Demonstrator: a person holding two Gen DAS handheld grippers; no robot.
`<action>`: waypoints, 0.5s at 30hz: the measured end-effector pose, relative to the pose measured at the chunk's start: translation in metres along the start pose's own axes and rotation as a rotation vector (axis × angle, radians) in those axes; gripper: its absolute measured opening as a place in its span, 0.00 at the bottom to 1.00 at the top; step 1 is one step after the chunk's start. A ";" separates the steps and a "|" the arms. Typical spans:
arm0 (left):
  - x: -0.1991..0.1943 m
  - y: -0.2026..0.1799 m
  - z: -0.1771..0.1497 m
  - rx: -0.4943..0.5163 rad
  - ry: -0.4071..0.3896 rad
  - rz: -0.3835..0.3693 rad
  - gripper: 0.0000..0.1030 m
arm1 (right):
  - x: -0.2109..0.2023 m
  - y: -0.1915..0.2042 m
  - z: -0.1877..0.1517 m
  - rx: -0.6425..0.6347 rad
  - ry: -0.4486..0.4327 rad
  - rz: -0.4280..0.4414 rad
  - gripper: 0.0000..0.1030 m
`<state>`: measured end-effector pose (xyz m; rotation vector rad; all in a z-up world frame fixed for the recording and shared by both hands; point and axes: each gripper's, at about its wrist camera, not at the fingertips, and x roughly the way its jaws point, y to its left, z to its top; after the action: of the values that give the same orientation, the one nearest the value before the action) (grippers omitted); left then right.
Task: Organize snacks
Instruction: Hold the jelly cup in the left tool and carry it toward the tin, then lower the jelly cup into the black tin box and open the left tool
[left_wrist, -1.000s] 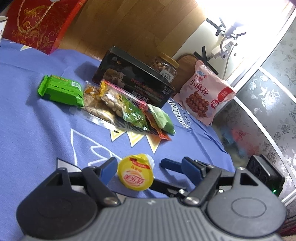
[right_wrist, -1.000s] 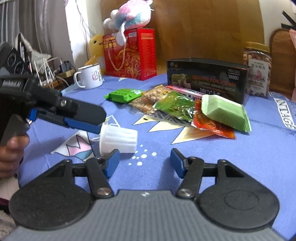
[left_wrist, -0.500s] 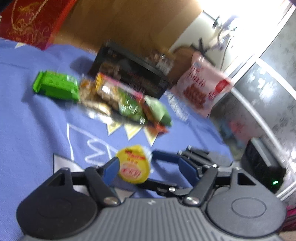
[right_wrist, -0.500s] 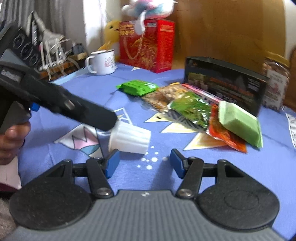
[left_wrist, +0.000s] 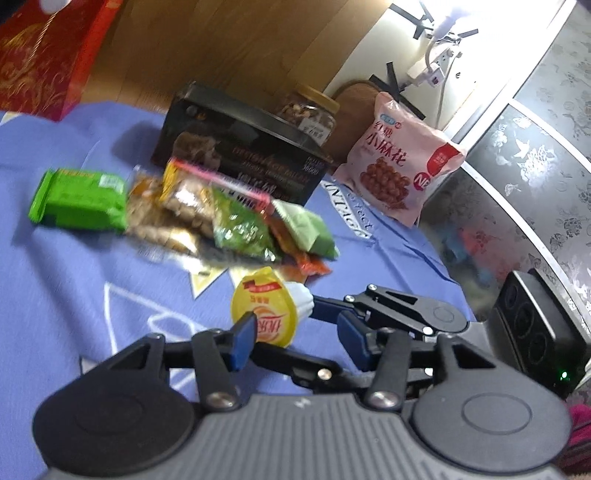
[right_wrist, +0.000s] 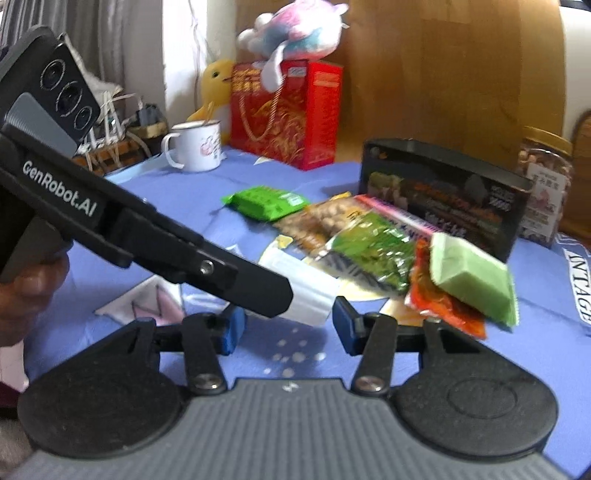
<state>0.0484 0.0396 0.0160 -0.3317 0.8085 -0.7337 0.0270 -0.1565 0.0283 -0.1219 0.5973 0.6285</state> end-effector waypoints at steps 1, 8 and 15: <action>0.001 -0.002 0.002 0.006 -0.002 -0.002 0.47 | -0.001 -0.002 0.001 0.007 -0.008 -0.007 0.52; 0.005 -0.012 0.017 0.044 -0.018 -0.004 0.47 | -0.006 -0.010 0.008 0.025 -0.046 -0.043 0.52; 0.010 -0.024 0.037 0.088 -0.042 -0.002 0.47 | -0.009 -0.019 0.020 0.009 -0.088 -0.080 0.52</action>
<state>0.0700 0.0160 0.0477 -0.2678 0.7339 -0.7595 0.0423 -0.1711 0.0486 -0.1086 0.5073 0.5508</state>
